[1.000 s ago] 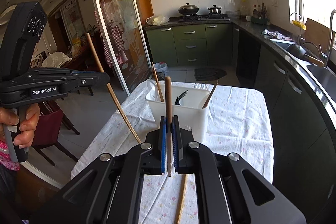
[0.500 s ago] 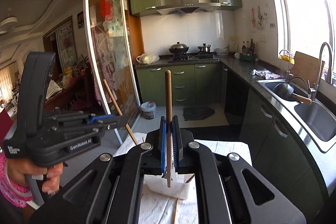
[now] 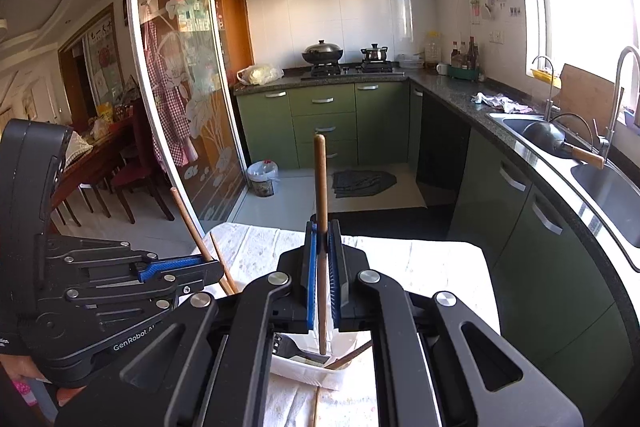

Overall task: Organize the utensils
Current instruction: 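Lower both chopsticks into the holder and open both tools, then grasp the last wooden chopstick with the right tool while the left tool grasps another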

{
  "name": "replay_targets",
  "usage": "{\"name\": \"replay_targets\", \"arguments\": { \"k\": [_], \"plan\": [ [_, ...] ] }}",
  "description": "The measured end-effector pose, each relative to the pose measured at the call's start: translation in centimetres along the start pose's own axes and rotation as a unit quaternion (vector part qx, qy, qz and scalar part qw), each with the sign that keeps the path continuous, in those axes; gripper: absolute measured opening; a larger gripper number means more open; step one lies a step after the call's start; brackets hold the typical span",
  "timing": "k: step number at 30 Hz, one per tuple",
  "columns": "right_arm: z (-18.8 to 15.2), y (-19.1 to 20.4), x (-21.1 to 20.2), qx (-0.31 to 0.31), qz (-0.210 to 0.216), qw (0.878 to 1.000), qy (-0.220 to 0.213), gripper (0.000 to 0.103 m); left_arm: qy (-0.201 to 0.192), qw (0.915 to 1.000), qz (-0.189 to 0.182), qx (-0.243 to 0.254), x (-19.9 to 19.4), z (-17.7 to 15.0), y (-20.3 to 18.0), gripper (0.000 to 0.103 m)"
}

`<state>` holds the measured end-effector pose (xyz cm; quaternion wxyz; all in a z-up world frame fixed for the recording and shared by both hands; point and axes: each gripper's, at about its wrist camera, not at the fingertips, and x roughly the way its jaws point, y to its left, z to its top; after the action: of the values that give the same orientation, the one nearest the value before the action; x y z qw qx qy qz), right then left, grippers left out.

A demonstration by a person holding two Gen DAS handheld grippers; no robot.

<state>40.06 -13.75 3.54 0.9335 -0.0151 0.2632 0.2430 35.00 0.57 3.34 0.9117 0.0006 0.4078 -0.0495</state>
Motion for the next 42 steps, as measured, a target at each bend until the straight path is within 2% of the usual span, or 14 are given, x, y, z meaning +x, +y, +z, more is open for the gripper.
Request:
{"name": "replay_targets", "arguments": {
  "k": [8,13,15,19,21,24,27,30,33,40,41,42],
  "plan": [
    [-1.8,0.5,1.4,-0.009,0.003,1.0,0.009,0.007,0.021,0.9998,0.002,-0.003,1.8,-1.3,0.7,0.008],
    [-2.3,0.9,0.2,-0.013,0.005,1.0,0.002,0.007,0.007,0.9999,0.001,-0.007,0.6,-1.6,0.8,0.033],
    [-2.3,1.1,-0.5,-0.011,0.008,1.0,-0.002,0.011,0.001,1.0,0.0,-0.007,-0.1,-1.8,0.8,0.041],
    [-3.2,1.5,-2.6,-0.013,0.016,1.0,-0.013,0.016,-0.014,0.9999,-0.005,-0.004,-1.9,-3.0,0.8,0.053],
    [-4.0,1.6,-3.8,-0.017,0.019,1.0,-0.017,0.023,-0.014,0.9999,-0.009,-0.001,-2.5,-4.3,0.7,0.054],
    [-6.0,1.7,-5.3,-0.018,0.025,0.999,-0.009,0.029,0.011,0.9998,-0.013,0.005,-2.1,-7.1,0.4,0.056],
    [-8.8,1.3,-6.5,-0.007,0.035,0.999,0.01,0.031,0.075,0.9971,-0.011,0.009,0.4,-10.6,0.5,0.056],
    [-12.2,0.3,-7.8,0.021,0.04,0.999,0.019,0.038,0.141,0.99,-0.001,-0.003,3.7,-13.9,1.4,0.056],
    [-15.5,-0.9,-8.9,0.054,0.047,0.997,0.026,0.04,0.189,0.9814,0.002,-0.036,6.5,-15.9,2.7,0.056],
    [-19.7,-3.2,-8.3,0.105,0.042,0.992,0.063,0.043,0.222,0.9729,0.01,-0.063,9.2,-17.2,3.0,0.054],
    [-19.9,-3.5,-8.2,0.108,0.041,0.991,0.068,0.043,0.227,0.9716,0.007,-0.066,9.4,-17.3,2.9,0.051],
    [-20.1,-3.7,-8.0,0.11,0.041,0.991,0.071,0.043,0.233,0.9701,0.005,-0.068,9.7,-17.5,2.8,0.044]
  ]
}}
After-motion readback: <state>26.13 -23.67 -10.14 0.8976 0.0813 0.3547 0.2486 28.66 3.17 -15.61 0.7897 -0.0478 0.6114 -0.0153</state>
